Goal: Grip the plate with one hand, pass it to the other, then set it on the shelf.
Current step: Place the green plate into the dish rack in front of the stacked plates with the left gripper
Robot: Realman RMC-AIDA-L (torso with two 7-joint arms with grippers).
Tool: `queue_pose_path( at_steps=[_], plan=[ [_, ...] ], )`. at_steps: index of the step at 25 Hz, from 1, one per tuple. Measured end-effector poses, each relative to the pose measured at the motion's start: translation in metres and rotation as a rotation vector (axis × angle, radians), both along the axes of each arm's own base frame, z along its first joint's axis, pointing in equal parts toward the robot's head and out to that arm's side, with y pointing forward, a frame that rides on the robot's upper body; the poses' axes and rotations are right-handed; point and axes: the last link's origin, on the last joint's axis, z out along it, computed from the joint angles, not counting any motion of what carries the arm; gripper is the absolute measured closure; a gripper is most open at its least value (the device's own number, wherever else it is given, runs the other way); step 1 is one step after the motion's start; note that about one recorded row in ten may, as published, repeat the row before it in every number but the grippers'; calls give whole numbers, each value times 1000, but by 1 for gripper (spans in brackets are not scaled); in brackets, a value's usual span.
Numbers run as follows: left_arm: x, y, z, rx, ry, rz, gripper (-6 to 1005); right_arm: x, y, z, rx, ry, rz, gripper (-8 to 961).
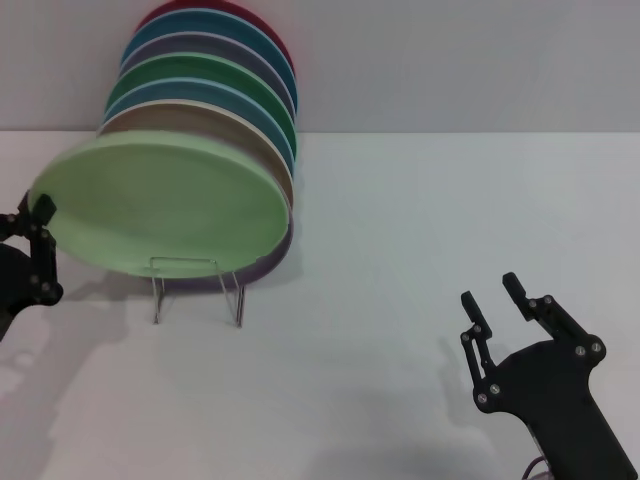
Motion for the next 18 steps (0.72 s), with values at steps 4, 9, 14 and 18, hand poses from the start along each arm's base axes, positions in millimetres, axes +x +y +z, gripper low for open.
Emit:
queue_pose_path(
  at_steps=[4,9,14,18],
  plan=[
    [-3,2,-3,-25,22,17,912,0,0,0,0,0,1,578],
    [-5,6,-7,-44,38,40,908,0,0,0,0,0,2,573],
    [-9,12,-12,-68,66,77,904,0,-1,0,-1,0,3,569],
    [-9,13,-14,-63,100,86,901,0,-1,0,0,1,3,565]
  ],
)
